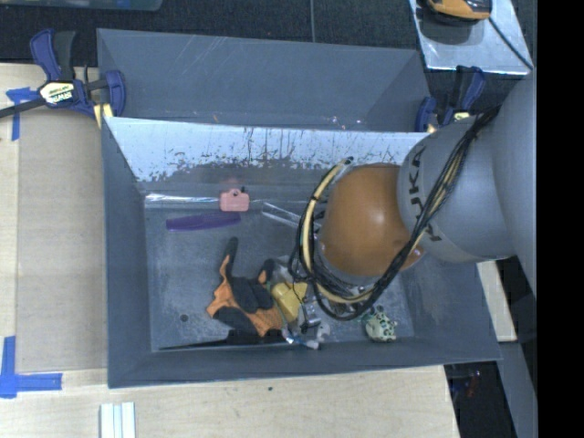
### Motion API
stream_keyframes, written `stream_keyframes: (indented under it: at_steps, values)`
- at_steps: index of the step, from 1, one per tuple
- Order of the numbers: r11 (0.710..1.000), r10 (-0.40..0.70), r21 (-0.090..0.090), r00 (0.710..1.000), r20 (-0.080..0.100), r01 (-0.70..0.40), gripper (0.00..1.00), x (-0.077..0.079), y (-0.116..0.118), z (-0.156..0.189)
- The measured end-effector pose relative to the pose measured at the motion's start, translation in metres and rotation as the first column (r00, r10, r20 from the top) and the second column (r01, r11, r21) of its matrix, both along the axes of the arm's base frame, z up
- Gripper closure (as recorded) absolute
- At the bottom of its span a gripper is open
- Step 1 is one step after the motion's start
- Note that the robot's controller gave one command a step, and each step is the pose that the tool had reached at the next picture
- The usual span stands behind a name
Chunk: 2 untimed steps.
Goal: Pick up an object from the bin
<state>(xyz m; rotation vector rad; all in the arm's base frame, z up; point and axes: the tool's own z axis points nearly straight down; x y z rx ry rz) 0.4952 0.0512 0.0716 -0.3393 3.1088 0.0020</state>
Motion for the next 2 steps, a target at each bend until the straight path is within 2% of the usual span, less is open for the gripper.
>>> stream_keyframes:
  at_steps: [1, 2]
  values:
    - [1.0, 0.0, -0.001, 1.0, -0.009, 0.0, 1.0, -0.003, 0.0, 0.035]
    - [1.0, -0.001, 0.0, 1.0, 0.002, 0.001, 1.0, 0.0, 0.0, 0.069]
